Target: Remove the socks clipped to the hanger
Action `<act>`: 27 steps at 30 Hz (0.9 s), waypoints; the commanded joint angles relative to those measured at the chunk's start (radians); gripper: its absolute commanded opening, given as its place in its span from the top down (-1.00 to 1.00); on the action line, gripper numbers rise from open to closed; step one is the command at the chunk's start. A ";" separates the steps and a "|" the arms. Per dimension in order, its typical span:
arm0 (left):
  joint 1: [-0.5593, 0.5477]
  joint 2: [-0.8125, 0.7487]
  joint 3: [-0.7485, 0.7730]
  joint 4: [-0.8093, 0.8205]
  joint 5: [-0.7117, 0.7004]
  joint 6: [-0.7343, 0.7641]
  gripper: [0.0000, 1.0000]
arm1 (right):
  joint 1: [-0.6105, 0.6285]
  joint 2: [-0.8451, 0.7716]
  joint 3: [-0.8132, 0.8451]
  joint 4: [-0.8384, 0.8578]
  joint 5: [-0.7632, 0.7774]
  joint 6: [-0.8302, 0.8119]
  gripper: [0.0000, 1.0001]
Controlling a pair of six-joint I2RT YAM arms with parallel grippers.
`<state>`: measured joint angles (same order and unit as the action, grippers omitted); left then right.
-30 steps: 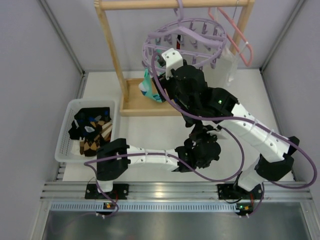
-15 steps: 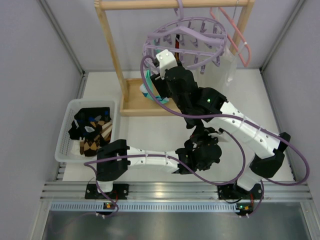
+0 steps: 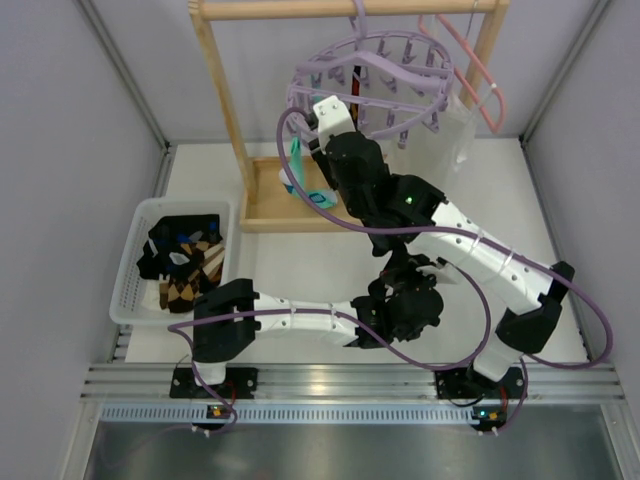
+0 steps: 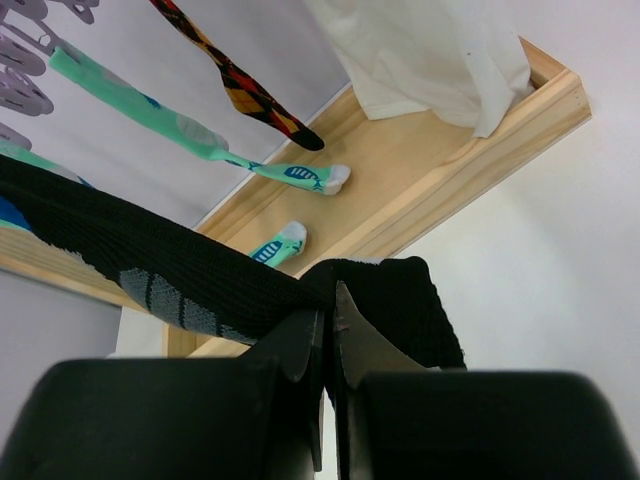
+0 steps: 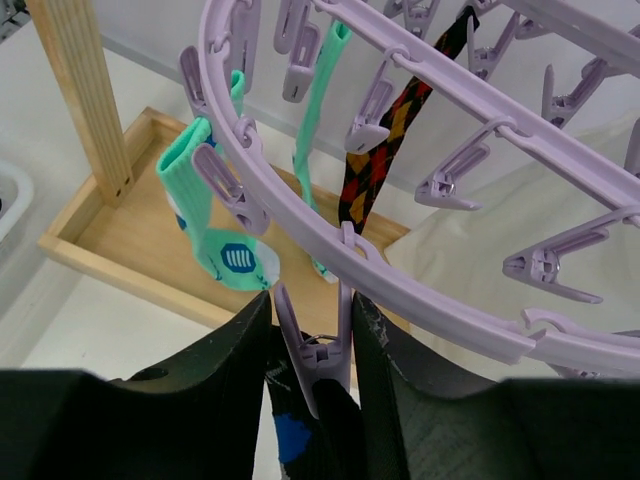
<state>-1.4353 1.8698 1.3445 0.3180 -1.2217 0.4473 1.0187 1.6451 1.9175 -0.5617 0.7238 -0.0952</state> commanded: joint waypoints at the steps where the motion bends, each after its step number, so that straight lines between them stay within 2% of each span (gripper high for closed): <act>1: -0.008 -0.049 0.001 0.026 -0.006 -0.015 1.00 | -0.014 -0.008 -0.009 0.088 0.031 -0.011 0.29; 9: -0.005 -0.055 -0.016 0.026 -0.001 -0.033 1.00 | -0.016 -0.027 -0.031 0.112 0.023 -0.011 0.79; 13: 0.001 -0.067 -0.044 0.026 0.005 -0.064 1.00 | -0.016 -0.034 -0.038 0.126 0.020 -0.009 0.85; 15: 0.006 -0.070 -0.056 0.024 0.007 -0.081 1.00 | -0.017 -0.039 -0.040 0.129 0.017 -0.005 1.00; 27: 0.032 -0.124 -0.150 0.023 0.048 -0.160 1.00 | -0.043 -0.096 -0.107 0.175 -0.103 0.064 1.00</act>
<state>-1.4014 1.8107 1.2018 0.3168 -1.1946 0.3199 0.9989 1.6073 1.8202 -0.4641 0.6720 -0.0650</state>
